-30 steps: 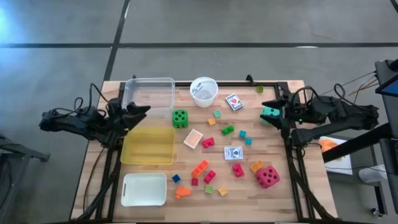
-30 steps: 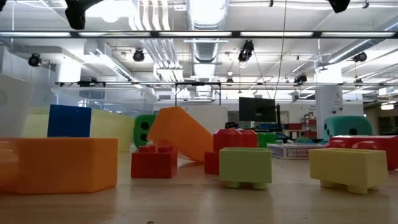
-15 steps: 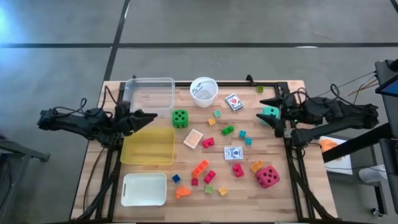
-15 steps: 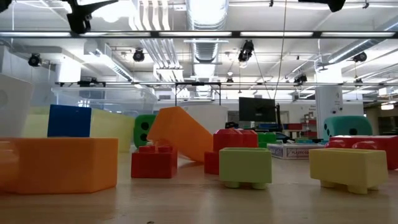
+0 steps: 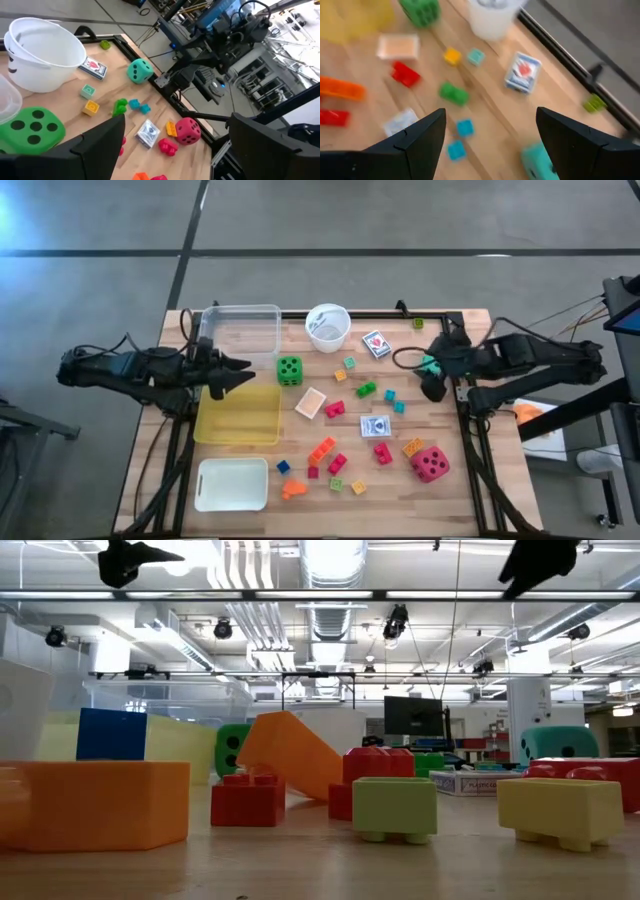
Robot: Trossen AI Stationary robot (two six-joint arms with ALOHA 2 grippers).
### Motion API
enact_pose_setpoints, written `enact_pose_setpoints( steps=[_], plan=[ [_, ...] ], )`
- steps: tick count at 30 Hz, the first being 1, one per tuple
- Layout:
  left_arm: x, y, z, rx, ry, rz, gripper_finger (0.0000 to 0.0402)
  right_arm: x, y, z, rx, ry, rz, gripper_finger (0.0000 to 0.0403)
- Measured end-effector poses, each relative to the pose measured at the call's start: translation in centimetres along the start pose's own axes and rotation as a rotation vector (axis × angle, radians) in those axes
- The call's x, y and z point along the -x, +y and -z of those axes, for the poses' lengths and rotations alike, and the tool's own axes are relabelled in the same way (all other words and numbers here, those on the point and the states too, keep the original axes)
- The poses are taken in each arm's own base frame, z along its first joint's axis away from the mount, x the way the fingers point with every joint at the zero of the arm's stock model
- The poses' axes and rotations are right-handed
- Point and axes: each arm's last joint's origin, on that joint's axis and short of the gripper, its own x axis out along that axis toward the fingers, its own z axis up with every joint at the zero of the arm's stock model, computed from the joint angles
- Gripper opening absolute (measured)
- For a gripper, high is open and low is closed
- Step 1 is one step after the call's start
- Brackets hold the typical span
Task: Pick & Place Toys
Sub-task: Put the blue die into the yellow bin
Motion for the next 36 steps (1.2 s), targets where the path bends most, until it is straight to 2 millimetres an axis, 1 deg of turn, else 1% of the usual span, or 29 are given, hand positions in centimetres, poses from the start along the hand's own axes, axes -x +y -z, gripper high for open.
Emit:
enact_pose_setpoints(
  steps=[2, 7, 10, 13, 16, 18, 20, 22, 30, 33, 36],
  plan=[
    [0.0, 0.1, 0.0, -0.002, 0.005, -0.005, 0.0342, -0.6, 0.2, -0.2, 0.021, 0.047, 0.039, 0.0302],
    [0.0, 0.1, 0.1, 0.002, 0.007, -0.007, 0.0341, -2.8, 0.6, -0.4, 0.068, 0.162, 0.140, 0.0302],
    [0.0, 0.1, 0.1, 0.007, 0.007, -0.007, 0.0342, -4.5, 0.4, -0.1, 0.087, 0.224, 0.198, 0.0302],
    [0.0, 0.1, 0.1, 0.007, 0.008, -0.007, 0.0342, -6.3, -0.1, 0.6, 0.069, 0.294, 0.259, 0.0302],
    [0.0, 0.1, 0.1, 0.011, 0.008, -0.006, 0.0342, -8.0, -0.8, 1.5, -0.004, 0.353, 0.327, 0.0302],
    [0.0, 0.1, 0.1, 0.026, 0.010, -0.004, 0.0342, -8.9, -1.2, 1.9, -0.111, 0.374, 0.381, 0.0302],
    [0.0, 0.1, 0.1, 0.027, 0.010, -0.004, 0.0342, -9.8, -1.8, 2.0, -0.224, 0.392, 0.438, 0.0302],
    [0.0, 0.1, 0.1, 0.030, 0.010, -0.004, 0.0342, -10.7, -2.2, 1.9, -0.296, 0.412, 0.486, 0.0302],
    [0.0, 0.0, 0.0, 0.062, 0.007, 0.000, 0.0342, -14.9, -3.8, 1.7, -0.375, 0.579, 0.611, 0.0302],
    [0.0, 0.0, 0.0, 0.063, 0.007, 0.000, 0.0342, -15.8, -4.4, 1.3, -0.430, 0.599, 0.646, 0.0302],
    [0.0, 0.0, 0.0, 0.063, 0.007, 0.000, 0.0342, -16.4, -4.9, 0.8, -0.465, 0.607, 0.659, 0.0302]
  ],
)
